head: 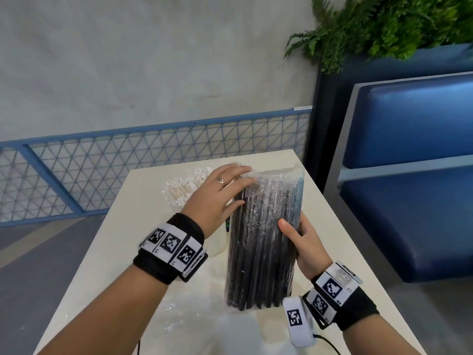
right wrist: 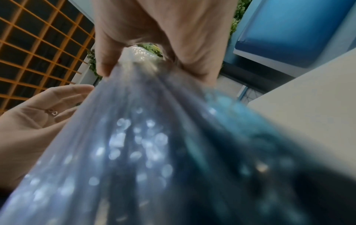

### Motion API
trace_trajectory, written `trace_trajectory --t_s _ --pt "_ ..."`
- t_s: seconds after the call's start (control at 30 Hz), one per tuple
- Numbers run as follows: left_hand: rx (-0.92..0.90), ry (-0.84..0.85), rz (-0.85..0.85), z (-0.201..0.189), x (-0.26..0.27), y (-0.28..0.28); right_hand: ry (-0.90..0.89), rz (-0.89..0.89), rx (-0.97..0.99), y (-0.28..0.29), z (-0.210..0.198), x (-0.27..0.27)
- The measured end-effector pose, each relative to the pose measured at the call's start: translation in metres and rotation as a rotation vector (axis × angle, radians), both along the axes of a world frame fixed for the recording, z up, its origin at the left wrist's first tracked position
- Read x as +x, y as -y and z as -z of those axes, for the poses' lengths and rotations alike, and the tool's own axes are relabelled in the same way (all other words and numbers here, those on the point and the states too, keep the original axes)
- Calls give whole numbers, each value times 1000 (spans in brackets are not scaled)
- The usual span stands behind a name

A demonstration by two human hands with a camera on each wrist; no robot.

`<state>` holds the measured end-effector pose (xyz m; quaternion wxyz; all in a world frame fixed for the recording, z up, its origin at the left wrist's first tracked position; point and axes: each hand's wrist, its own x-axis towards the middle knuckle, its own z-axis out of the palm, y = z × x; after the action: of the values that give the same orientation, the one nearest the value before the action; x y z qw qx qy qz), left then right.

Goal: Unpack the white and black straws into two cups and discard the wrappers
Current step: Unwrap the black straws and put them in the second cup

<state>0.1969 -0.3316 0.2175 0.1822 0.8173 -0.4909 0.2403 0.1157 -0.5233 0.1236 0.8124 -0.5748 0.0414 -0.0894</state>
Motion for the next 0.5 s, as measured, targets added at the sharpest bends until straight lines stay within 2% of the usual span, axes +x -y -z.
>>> trace_trajectory --t_s 0.5 --pt "288 160 61 -33 9 13 -27 8 -28 -2 -5 3"
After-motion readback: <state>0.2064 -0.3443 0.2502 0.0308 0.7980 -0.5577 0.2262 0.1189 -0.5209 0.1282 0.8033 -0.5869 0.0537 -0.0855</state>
